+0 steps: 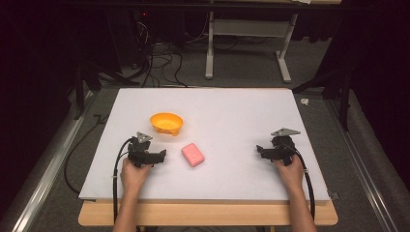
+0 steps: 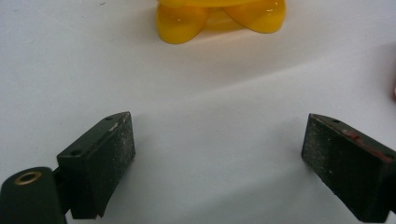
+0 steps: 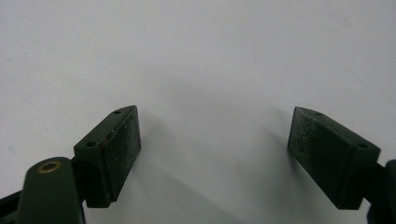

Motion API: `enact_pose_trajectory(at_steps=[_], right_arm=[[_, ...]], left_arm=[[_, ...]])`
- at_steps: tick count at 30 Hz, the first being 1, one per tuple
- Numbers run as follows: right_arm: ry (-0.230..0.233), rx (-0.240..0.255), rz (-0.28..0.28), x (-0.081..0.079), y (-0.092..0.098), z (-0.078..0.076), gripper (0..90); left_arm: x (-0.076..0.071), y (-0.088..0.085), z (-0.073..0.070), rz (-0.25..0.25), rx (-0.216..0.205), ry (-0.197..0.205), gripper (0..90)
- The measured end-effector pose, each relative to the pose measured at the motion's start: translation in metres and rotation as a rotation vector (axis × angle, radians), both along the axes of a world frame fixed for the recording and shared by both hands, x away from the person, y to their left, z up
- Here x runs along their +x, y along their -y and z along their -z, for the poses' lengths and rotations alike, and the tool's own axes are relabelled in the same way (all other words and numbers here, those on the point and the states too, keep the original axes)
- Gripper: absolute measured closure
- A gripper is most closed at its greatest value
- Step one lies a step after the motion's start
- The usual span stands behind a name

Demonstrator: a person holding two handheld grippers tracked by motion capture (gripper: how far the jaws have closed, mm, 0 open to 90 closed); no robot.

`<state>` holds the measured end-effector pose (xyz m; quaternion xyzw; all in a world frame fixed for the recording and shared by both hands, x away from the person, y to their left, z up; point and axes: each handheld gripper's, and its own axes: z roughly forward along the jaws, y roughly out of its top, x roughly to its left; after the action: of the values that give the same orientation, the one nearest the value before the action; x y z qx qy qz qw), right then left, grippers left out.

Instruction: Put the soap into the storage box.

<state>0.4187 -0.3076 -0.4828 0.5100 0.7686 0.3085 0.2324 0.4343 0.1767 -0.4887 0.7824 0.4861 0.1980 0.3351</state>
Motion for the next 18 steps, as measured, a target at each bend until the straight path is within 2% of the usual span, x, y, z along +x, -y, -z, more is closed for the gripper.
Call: enact_pose_trajectory(at_steps=[9,12,18], right_arm=[[0.002,-0.001,-0.002,0.000,0.000,0.000,17.8],[-0.001,0.002,-0.002,0.000,0.001,0.000,17.8],[0.001,-0.002,-0.005,0.000,0.000,0.000,17.9]], left_arm=[[-0.001,0.000,-0.001,-0.004,-0.009,-0.005,11.4],[-0.003,-0.001,-0.004,0.007,-0.033,-0.011,10.6],[-0.011,0.001,-0.014,0.027,-0.053,0.027,9.4]])
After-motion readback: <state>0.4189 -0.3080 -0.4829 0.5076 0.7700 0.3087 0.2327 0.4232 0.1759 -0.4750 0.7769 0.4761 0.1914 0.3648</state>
